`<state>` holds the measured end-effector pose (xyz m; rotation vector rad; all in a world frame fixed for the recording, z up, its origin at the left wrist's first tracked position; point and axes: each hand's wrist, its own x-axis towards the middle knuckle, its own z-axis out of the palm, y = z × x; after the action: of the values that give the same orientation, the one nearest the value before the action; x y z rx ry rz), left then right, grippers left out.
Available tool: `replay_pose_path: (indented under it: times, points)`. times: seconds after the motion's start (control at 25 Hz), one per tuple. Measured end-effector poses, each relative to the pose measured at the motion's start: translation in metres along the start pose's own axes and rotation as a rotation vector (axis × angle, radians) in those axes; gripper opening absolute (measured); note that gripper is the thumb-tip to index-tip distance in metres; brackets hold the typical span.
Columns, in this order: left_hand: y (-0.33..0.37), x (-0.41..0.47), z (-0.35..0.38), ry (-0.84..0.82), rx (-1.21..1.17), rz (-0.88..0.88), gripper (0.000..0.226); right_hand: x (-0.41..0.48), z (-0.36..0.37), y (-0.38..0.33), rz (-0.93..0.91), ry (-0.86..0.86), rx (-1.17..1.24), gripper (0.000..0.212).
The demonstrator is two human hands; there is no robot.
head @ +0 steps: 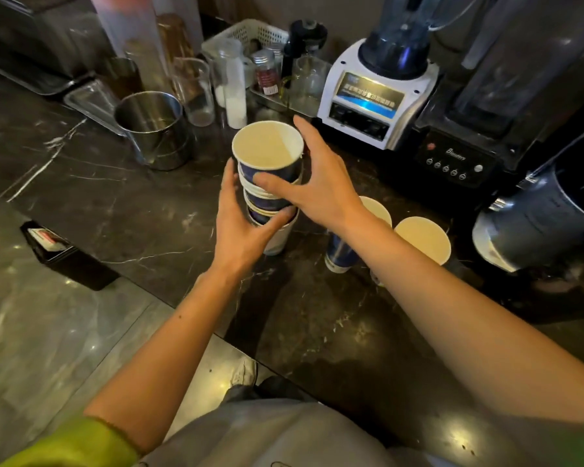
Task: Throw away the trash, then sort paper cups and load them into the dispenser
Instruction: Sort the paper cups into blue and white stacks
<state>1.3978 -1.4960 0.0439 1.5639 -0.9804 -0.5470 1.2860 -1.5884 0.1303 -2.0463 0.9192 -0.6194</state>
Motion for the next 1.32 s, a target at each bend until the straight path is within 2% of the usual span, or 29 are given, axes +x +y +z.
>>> replay_pose_path:
  times: [0.12, 0.2, 0.44, 0.56, 0.68, 1.04, 1.24, 1.32]
  points:
    - [-0.002, 0.011, 0.0, -0.029, -0.045, 0.018, 0.087, 0.004, 0.006, -0.004, 0.017, 0.09, -0.022, 0.093]
    - [-0.006, 0.012, 0.0, -0.04, -0.049, 0.027, 0.081, 0.001, -0.001, -0.008, -0.003, 0.172, 0.049, 0.09]
    - [-0.013, 0.016, -0.003, -0.062, -0.029, 0.023, 0.081, -0.024, -0.053, -0.022, -0.11, 0.53, 0.227, 0.069]
    - [-0.016, 0.016, -0.002, -0.054, -0.021, -0.013, 0.086, -0.044, -0.071, -0.013, -0.081, 0.654, 0.252, 0.063]
    - [-0.018, 0.016, 0.0, -0.053, -0.031, -0.003, 0.083, -0.065, -0.078, 0.007, -0.006, 0.703, 0.225, 0.064]
    - [-0.016, 0.016, 0.002, -0.047, -0.029, -0.006, 0.084, -0.097, -0.08, 0.06, 0.11, 0.559, 0.039, 0.084]
    - [-0.015, 0.017, 0.002, -0.066, -0.032, -0.008, 0.079, -0.091, -0.056, 0.068, 0.353, 0.138, -0.28, 0.097]
    - [-0.02, 0.019, -0.015, -0.016, -0.03, 0.0, 0.08, -0.079, -0.042, 0.059, 0.34, 0.025, -0.362, 0.097]
